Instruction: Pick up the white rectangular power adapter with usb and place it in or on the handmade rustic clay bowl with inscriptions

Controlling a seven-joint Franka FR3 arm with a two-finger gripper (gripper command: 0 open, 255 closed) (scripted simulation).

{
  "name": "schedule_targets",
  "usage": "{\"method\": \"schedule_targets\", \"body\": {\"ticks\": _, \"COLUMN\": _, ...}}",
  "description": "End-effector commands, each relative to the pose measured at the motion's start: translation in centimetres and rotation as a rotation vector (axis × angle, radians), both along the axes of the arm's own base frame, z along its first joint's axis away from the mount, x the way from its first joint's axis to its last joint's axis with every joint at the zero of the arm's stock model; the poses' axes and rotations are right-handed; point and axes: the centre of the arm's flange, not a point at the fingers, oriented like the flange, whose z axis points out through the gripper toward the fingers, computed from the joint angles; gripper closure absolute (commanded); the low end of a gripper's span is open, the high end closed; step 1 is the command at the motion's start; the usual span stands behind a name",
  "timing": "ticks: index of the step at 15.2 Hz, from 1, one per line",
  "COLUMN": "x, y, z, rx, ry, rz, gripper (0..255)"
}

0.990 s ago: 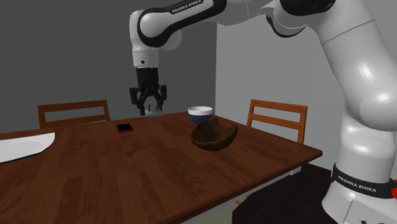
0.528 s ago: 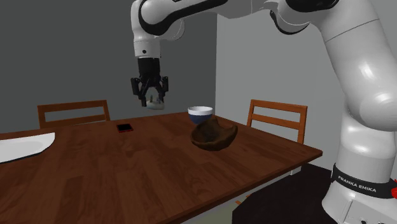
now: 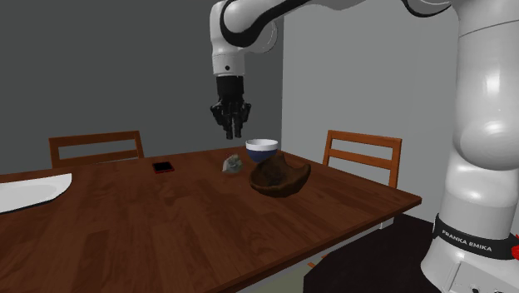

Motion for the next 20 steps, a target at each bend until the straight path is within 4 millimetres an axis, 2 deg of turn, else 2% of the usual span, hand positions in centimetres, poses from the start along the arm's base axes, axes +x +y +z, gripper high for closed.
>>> {"method": "schedule_targets", "body": {"ticks": 1, "x": -1.7, "y": -2.2, "z": -0.1, "rx": 0.0, "ry": 0.0, "rz": 0.0, "gripper": 255}}
{"method": "schedule_targets", "body": {"ticks": 4, "x": -3.9, "y": -5.5, "z": -0.2, "rx": 0.0, "ry": 0.0, "rz": 0.0, "gripper": 255}}
{"method": "schedule_targets", "body": {"ticks": 5, "x": -3.0, "y": -4.2, "z": -0.3, "rx": -0.001, "ry": 0.0, "rz": 0.0, "gripper": 255}}
{"method": "schedule_targets", "body": {"ticks": 6, "x": -3.0, "y": -4.2, "z": -0.3, "rx": -0.001, "ry": 0.0, "rz": 0.0, "gripper": 0}}
{"method": "schedule_targets", "body": {"ticks": 17, "x": 1.2, "y": 5.6, "z": -13.2, "rx": -0.206, "ry": 0.059, "rz": -0.044, "gripper": 0}}
{"method": "schedule_targets", "body": {"ticks": 18, "x": 1.5, "y": 6.2, "z": -14.2, "rx": -0.221, "ry": 0.063, "rz": -0.047, "gripper": 0}}
{"method": "schedule_targets", "body": {"ticks": 20, "x": 1.4, "y": 5.9, "z": -15.3, "rx": -0.221, "ry": 0.063, "rz": -0.047, "gripper": 0}}
